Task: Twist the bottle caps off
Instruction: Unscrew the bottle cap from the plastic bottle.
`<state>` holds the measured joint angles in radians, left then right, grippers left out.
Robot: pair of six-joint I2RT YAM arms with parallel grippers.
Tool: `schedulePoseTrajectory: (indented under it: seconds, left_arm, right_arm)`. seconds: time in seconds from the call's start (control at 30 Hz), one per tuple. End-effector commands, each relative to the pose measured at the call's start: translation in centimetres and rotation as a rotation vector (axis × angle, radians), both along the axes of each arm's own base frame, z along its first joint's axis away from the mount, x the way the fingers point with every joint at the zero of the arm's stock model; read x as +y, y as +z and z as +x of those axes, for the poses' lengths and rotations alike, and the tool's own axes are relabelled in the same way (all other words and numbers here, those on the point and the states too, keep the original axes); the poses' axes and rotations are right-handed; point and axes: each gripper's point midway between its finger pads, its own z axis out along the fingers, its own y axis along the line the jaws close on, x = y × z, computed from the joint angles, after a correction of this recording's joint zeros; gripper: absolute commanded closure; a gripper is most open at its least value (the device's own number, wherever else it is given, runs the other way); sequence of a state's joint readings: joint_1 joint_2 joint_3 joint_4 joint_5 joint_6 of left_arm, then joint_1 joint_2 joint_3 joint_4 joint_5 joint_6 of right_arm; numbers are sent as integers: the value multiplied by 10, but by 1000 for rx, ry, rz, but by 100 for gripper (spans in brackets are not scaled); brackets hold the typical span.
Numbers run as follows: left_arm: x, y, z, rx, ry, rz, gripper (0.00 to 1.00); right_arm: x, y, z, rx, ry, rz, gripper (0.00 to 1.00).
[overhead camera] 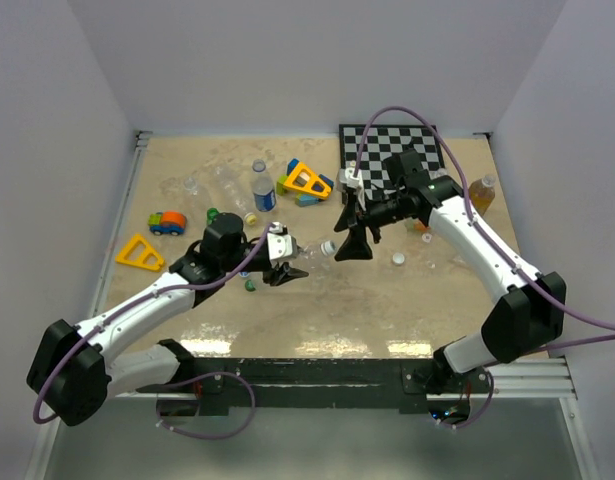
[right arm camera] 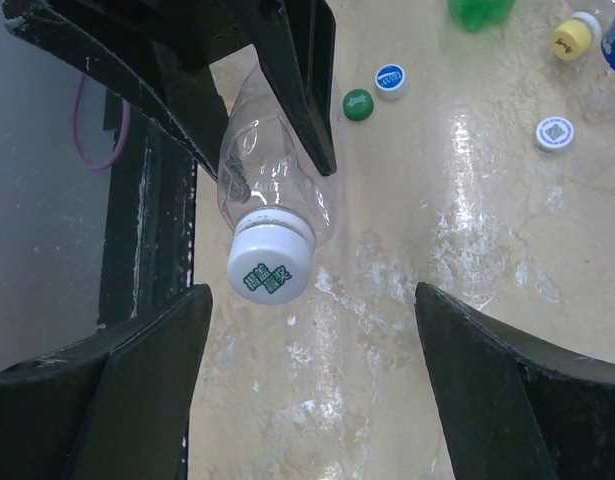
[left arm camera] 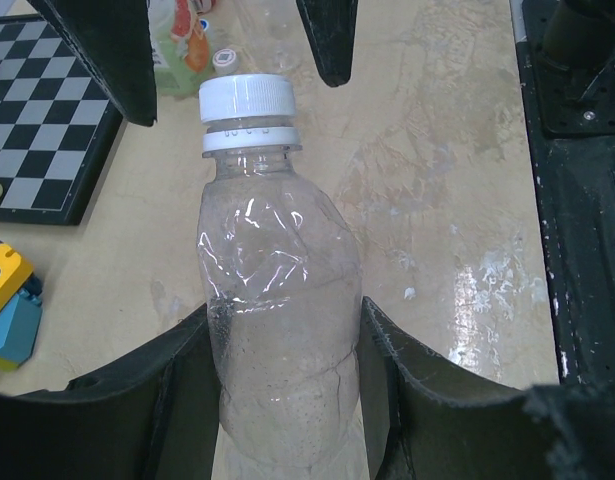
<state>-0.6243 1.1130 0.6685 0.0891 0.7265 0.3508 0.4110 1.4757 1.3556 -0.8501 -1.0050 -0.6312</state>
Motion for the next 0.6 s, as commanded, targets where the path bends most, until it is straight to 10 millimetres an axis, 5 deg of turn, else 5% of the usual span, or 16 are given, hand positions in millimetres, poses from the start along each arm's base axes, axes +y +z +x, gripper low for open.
schedulePoseTrajectory:
  seconds: [0.0, 0.57]
  left_arm:
    - [-7, 17, 4, -47, -8, -48, 100]
    - [-8, 17, 9, -7, 25, -47, 100]
  right_arm:
    - [5, 15, -1, -35, 16, 21, 15]
    - [14, 16, -5, -27, 29, 25, 36]
